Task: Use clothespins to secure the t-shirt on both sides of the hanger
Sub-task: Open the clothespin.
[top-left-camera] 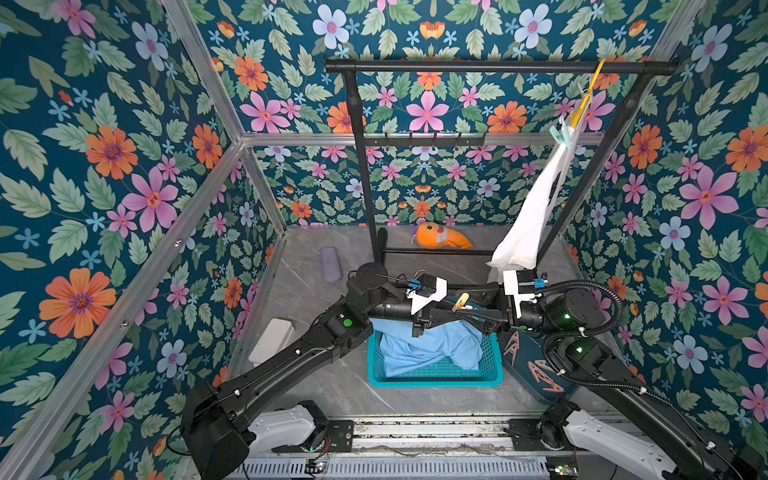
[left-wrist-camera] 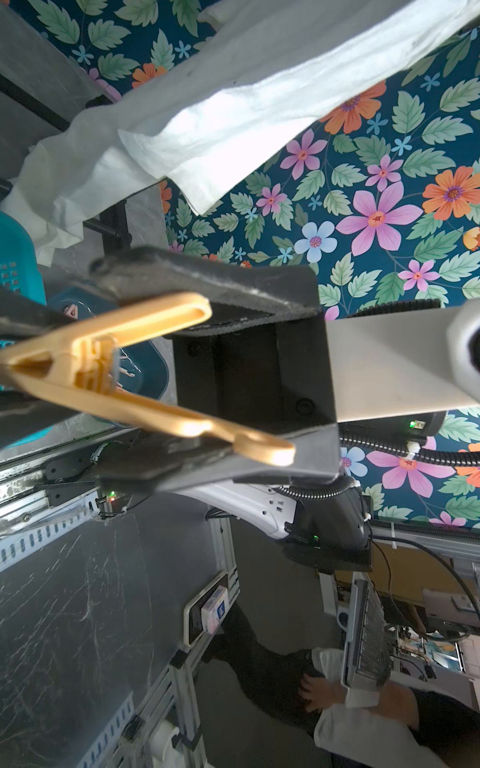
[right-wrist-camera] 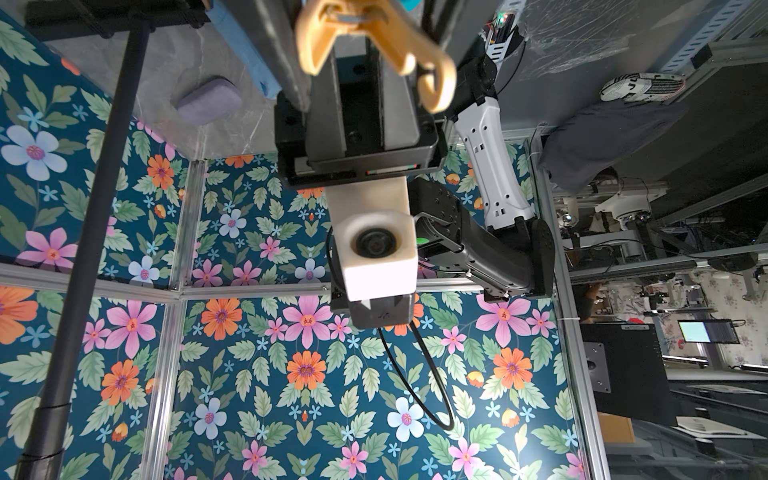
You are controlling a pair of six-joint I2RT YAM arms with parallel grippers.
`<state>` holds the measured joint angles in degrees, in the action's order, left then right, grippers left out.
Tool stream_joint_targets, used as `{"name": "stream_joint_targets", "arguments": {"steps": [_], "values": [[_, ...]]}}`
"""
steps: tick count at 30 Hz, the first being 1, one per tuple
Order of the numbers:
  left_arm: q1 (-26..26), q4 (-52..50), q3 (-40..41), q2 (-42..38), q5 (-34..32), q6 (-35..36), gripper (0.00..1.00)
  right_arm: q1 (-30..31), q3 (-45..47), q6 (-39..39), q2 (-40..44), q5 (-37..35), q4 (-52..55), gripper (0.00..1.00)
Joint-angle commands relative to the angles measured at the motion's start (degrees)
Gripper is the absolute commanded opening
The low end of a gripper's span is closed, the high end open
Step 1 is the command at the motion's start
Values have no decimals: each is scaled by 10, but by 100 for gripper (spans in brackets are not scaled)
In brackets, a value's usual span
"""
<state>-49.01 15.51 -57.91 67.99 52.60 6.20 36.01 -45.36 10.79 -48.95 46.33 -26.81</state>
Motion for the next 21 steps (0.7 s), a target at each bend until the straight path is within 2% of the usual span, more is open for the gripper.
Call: {"name": "stream_joint_targets", "arguments": {"steps": [1, 10, 12, 15, 16, 18, 20, 21], "values": [[1, 5, -3, 1, 3, -1, 0, 2, -5, -3, -3, 12, -29, 35], [1, -2, -6, 0, -2, -1, 0, 2, -4, -11, -2, 14, -16, 0], [1, -8, -9, -2, -14, -2, 19, 3, -5, -15, 1, 12, -10, 0], [1, -19, -11, -6, -24, 3, 25, 2, -1, -24, 7, 5, -3, 0], [1, -19, -12, -7, -25, 2, 32, 3, 0, -26, 8, 2, 0, 0], [1, -19, -11, -7, -26, -3, 60, 2, 1, -31, 9, -3, 6, 0], [1, -17, -12, -7, -31, -11, 81, 3, 4, -38, 10, -7, 10, 0], [1, -17, -12, -7, -35, -17, 98, 2, 4, -42, 10, -13, 14, 0]]}}
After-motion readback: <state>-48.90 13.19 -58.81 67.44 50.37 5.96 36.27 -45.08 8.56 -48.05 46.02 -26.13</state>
